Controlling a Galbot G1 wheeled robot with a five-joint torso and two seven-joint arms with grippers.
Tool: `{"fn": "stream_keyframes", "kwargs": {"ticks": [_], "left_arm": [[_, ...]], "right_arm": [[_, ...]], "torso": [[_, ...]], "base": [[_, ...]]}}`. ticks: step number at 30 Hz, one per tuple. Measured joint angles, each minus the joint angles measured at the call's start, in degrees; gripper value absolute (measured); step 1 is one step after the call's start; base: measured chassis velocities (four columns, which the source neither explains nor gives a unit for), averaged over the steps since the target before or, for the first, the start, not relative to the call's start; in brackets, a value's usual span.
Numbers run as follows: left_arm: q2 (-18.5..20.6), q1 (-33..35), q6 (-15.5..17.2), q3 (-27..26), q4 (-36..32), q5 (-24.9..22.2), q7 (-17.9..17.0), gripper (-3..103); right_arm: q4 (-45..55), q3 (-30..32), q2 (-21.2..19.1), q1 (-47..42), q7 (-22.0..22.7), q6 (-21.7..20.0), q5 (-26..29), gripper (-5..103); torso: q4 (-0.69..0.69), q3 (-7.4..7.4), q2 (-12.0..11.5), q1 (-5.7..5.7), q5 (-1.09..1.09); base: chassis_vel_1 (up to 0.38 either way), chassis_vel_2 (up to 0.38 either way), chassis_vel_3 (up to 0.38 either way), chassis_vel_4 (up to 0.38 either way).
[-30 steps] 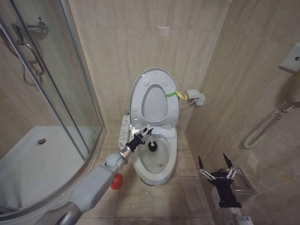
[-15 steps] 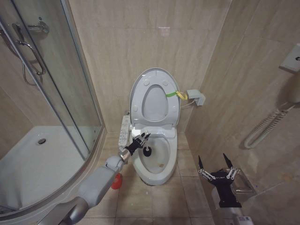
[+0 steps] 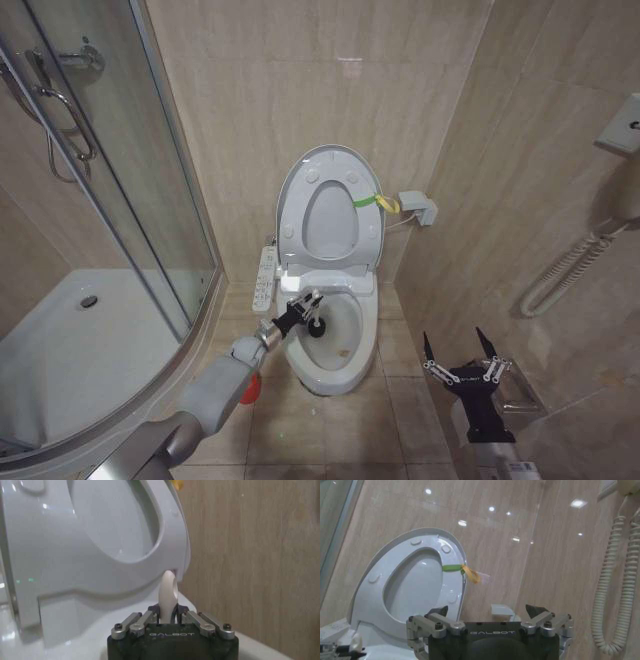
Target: Open the toilet lid, clean the toilet bowl with a toilet brush, close the toilet lid, and flush.
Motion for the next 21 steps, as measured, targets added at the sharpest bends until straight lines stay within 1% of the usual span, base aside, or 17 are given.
{"fn": "stream_keyframes", "kwargs": {"ticks": [3,9,13,21], "left_arm": [[-0.5,-0.1,-0.3,-0.2,2.5,0.8,0.7,22],[-1.0,0.0,-0.7,-0.6,4.9,2.1,1.6,22],[-1.6,0.2,-1.0,-1.9,7.0,3.6,2.5,22],[-2.3,0.3,-1.2,-3.2,8.8,4.8,2.8,22]], "right_arm": [[0.0,0.0,0.0,0.0,0.0,0.0,0.0,100],[0.0,0.0,0.0,0.0,0.0,0.0,0.0,100],[0.0,0.0,0.0,0.0,0.0,0.0,0.0,100],[0.0,0.0,0.0,0.0,0.0,0.0,0.0,100]], "torso": [[0.0,0.0,0.0,0.0,0.0],[0.0,0.0,0.0,0.0,0.0],[0.0,0.0,0.0,0.0,0.01],[0.01,0.0,0.0,0.0,0.01]], "base": [[0.0,0.0,0.0,0.0],[0.0,0.0,0.0,0.0],[0.0,0.0,0.0,0.0],[0.0,0.0,0.0,0.0]]}}
